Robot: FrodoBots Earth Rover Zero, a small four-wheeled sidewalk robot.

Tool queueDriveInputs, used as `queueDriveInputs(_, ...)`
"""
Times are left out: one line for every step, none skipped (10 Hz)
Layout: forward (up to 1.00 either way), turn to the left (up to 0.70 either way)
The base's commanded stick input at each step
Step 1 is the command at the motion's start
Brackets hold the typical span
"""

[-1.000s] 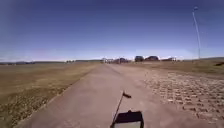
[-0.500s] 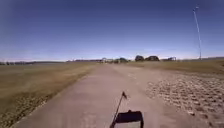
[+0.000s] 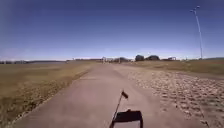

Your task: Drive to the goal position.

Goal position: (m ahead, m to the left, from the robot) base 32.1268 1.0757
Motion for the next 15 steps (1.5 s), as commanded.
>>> queueDriveInputs(1.0,0.0)
queueDriveInputs(1.0,0.0)
queueDriveInputs(1.0,0.0)
queueDriveInputs(0.99,0.0)
queueDriveInputs(0.87,0.0)
queueDriveInputs(0.75,0.0)
queueDriveInputs(0.63,0.0)
queueDriveInputs(0.51,0.0)
queueDriveInputs(0.39,0.0)
queueDriveInputs(0.27,0.0)
queueDriveInputs(0.16,0.0)
queueDriveInputs(0.04,0.0)
queueDriveInputs(0.0,0.0)
queueDriveInputs(0.0,0.0)
queueDriveInputs(0.14,0.0)
